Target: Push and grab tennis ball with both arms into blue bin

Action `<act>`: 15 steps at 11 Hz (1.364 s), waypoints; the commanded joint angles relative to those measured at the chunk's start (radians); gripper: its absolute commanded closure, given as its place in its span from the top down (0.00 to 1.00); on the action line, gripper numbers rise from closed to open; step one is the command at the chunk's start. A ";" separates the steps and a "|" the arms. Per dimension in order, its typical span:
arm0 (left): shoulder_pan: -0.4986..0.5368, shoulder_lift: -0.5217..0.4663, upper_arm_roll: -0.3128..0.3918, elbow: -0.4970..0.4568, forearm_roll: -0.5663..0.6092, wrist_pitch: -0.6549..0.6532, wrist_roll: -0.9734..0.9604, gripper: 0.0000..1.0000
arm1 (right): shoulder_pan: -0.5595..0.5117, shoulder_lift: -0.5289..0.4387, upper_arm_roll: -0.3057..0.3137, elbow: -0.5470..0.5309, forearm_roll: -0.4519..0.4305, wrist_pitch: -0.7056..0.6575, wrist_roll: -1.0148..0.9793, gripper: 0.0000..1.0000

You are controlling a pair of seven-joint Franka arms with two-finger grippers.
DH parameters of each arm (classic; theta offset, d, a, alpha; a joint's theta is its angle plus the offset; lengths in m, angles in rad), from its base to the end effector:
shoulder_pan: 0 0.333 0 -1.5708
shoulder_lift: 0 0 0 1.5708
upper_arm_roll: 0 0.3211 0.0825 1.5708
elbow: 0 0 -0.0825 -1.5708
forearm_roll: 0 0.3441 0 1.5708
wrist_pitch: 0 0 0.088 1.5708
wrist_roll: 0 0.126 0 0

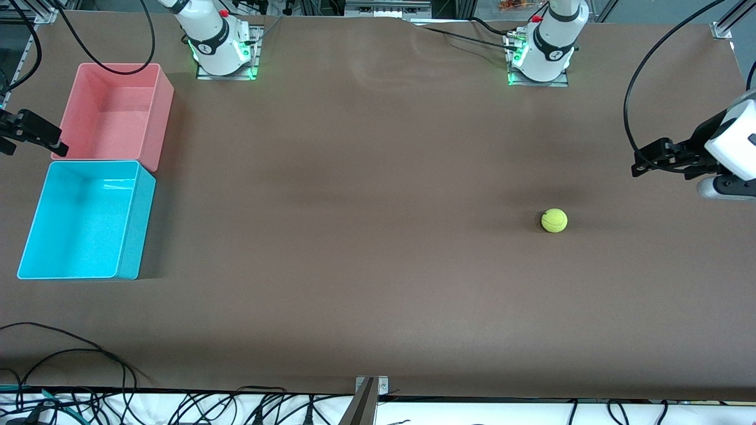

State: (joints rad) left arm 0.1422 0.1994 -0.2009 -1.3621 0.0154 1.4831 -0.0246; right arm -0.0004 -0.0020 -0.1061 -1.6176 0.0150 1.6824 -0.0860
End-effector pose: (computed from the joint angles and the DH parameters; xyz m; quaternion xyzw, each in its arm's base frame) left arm 0.5645 -0.0189 0.5865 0.9991 -0.0154 -0.0377 0.0106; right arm 0.5227 -0.0542 0.6014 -0.9994 0.0108 -0.0340 0.0043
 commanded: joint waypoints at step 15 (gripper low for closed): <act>-0.015 -0.027 -0.015 0.029 0.008 -0.017 0.005 1.00 | 0.002 -0.004 0.000 0.039 0.004 0.013 0.000 1.00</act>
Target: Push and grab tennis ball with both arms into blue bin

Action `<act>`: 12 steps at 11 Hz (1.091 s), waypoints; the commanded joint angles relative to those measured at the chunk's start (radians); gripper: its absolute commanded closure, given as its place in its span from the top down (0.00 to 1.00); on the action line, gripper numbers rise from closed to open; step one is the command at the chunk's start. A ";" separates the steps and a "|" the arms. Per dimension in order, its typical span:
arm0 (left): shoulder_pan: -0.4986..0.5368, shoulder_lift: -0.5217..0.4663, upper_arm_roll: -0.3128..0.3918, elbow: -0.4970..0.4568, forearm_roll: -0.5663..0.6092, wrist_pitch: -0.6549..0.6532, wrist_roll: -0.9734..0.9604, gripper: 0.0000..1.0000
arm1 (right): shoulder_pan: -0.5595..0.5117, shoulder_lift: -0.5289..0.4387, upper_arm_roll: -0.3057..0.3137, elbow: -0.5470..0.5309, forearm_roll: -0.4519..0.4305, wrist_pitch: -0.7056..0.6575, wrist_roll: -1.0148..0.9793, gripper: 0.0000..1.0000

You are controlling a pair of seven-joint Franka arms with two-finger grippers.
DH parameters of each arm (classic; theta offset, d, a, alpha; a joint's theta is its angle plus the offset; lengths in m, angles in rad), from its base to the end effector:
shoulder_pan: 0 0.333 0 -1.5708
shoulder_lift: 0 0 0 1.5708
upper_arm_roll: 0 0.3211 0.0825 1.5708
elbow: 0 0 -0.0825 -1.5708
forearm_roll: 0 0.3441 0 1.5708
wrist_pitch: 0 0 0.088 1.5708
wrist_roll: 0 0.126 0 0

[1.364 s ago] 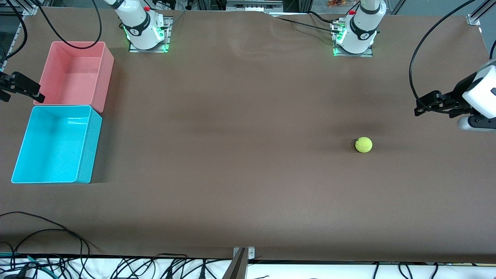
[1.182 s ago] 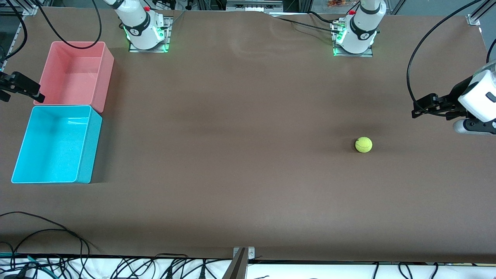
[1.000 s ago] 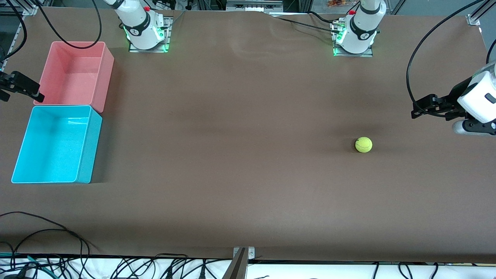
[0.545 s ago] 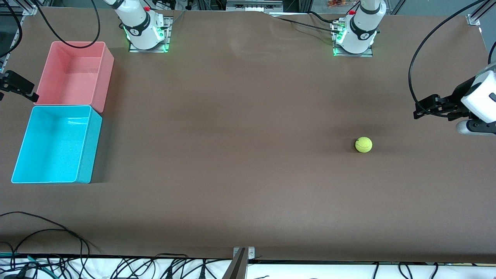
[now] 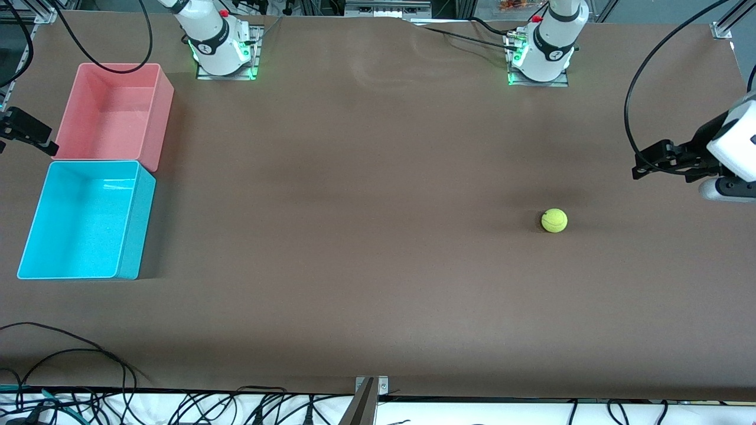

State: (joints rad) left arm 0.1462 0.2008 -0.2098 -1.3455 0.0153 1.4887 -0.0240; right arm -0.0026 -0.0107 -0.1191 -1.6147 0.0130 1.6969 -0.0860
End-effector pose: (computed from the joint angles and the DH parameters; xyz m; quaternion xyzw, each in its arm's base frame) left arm 0.5661 -0.0208 0.5934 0.9994 -0.0179 -0.0272 0.0120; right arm 0.5213 -0.0626 0.6087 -0.9987 0.0184 -0.0469 0.0023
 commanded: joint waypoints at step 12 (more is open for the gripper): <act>-0.139 -0.380 0.135 -0.371 -0.043 -0.079 -0.005 1.00 | 0.001 0.021 0.015 0.038 0.015 0.009 -0.011 1.00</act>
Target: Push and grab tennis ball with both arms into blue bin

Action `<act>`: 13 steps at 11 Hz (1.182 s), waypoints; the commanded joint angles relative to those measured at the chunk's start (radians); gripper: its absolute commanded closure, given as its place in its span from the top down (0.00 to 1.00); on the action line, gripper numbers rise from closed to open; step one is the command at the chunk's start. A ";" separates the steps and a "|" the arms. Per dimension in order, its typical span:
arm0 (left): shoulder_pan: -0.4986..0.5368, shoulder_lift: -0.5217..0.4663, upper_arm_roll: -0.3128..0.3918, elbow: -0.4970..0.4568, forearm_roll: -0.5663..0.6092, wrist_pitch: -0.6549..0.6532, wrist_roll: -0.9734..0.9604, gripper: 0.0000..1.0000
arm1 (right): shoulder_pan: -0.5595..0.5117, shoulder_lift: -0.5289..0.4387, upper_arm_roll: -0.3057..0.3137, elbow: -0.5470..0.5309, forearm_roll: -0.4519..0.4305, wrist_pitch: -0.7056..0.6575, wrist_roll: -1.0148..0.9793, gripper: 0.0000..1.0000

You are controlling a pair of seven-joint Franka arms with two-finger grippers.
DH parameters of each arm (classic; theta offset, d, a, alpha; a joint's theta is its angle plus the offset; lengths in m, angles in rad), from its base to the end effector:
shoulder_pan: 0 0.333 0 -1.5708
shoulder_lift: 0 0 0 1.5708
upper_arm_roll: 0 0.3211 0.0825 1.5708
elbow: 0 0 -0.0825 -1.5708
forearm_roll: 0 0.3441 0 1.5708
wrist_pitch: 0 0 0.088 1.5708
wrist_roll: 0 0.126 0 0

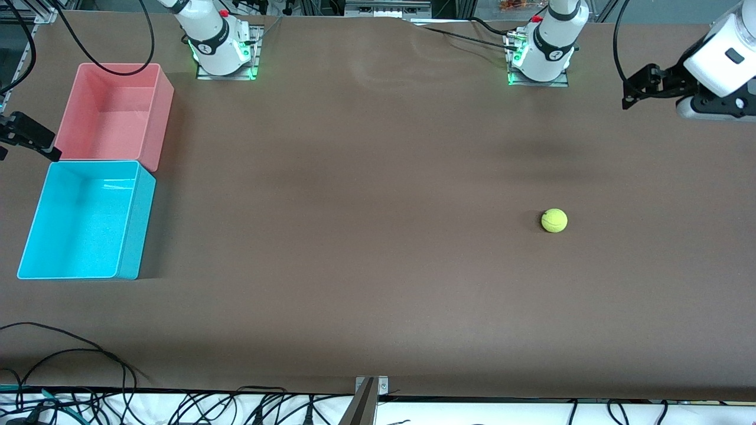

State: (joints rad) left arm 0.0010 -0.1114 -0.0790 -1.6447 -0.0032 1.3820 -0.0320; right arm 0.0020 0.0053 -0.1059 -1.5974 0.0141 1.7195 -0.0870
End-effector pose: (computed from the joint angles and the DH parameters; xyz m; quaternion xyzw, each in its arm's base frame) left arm 0.4536 -0.0382 0.6186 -0.9969 0.0225 0.0755 0.0069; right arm 0.5301 -0.0535 0.6103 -0.9982 0.0091 -0.0588 0.0012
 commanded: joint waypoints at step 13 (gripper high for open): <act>0.056 -0.036 -0.002 -0.030 -0.011 -0.021 0.012 1.00 | -0.004 0.007 0.003 0.020 0.007 -0.015 -0.011 1.00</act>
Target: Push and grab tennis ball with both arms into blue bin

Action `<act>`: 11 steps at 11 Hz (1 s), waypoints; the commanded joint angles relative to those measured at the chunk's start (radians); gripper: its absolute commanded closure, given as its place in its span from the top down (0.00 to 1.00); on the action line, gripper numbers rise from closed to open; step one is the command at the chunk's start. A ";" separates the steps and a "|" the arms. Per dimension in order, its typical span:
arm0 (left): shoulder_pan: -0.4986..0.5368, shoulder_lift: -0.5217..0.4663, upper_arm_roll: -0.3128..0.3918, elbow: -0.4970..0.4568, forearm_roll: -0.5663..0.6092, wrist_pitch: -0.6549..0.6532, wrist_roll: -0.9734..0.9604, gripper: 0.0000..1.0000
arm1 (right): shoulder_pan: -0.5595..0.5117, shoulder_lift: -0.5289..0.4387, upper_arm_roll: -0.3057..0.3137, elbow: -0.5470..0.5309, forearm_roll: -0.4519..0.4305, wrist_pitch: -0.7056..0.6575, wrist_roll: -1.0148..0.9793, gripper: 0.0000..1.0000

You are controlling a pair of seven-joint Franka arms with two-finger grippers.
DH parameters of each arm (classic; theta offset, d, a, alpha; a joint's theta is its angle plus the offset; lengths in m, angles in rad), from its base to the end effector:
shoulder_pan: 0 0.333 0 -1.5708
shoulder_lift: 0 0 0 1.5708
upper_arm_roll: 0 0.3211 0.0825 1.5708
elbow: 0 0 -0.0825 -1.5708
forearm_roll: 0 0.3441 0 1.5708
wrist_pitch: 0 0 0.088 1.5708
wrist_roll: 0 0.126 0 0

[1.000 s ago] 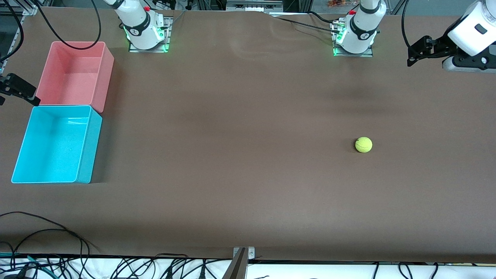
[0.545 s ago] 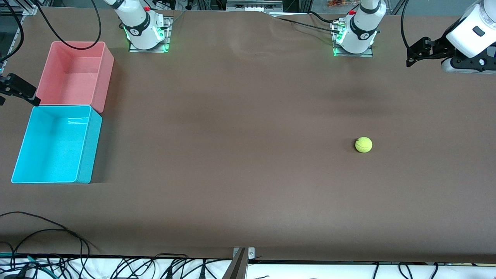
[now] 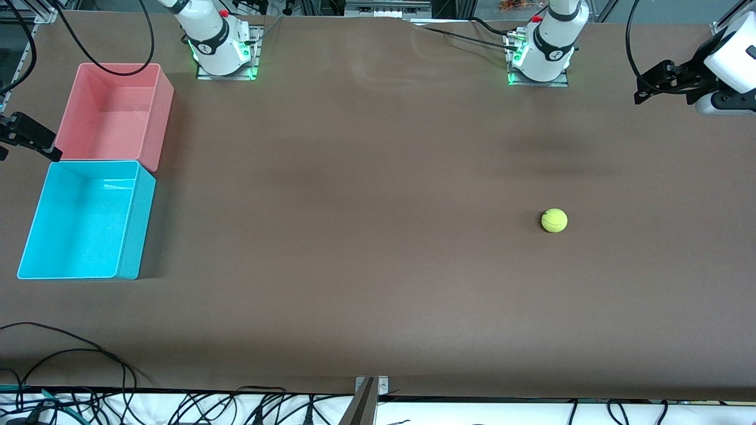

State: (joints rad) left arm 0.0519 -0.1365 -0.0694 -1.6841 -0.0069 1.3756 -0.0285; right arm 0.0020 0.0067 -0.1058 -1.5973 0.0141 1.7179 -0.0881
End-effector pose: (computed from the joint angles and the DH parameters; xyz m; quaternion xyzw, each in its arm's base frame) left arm 0.4452 -0.0111 0.6134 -0.9963 -0.0058 0.0860 0.0032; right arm 0.5304 -0.0535 0.6094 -0.9983 0.0085 -0.0573 0.0012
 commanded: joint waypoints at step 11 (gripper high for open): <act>0.000 -0.005 -0.010 0.012 -0.007 -0.033 0.013 1.00 | -0.004 0.006 0.003 0.019 0.007 -0.014 -0.008 1.00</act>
State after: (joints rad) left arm 0.0502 -0.1382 -0.0788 -1.6827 -0.0071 1.3563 -0.0285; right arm 0.0020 0.0067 -0.1058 -1.5973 0.0141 1.7179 -0.0882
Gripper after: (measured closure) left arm 0.000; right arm 0.000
